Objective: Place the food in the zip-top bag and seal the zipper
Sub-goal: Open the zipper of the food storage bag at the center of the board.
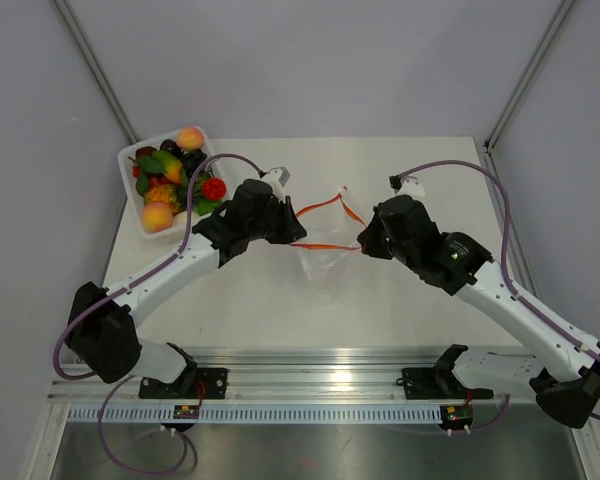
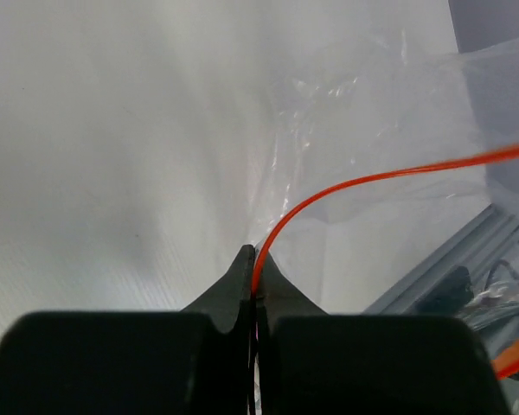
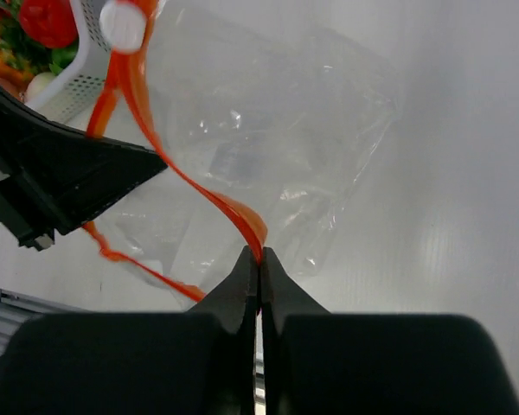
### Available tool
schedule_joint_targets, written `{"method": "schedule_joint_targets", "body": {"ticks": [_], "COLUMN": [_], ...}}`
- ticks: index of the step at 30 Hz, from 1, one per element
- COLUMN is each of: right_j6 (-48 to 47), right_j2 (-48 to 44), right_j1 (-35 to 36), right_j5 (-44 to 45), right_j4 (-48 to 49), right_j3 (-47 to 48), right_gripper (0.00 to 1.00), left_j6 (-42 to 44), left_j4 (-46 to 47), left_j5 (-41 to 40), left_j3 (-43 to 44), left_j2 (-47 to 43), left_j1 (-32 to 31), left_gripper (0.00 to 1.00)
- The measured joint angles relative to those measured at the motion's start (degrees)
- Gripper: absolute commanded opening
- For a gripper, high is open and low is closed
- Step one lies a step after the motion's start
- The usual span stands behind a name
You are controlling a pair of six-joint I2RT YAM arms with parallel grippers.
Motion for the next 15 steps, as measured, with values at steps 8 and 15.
{"method": "schedule_joint_targets", "body": {"ticks": [8,15], "right_j6": [-7.87,-9.79], "right_j2": [7.50,15.63], "right_j1": [0.13,0.13], "right_j5": [1.42,1.31], "right_j4": [-2.21,-0.96], "right_j3": [16.94,11.47], "right_gripper": [0.00,0.00], "left_j6": [4.13,6.56], "left_j4": [-1.36,-2.05], "left_j5": [8.20,8.63], "left_j3": [0.11,0.11], "left_j2": [0.94,4.98], "left_j1": [1.66,1.95], "left_gripper": [0.00,0.95]}}
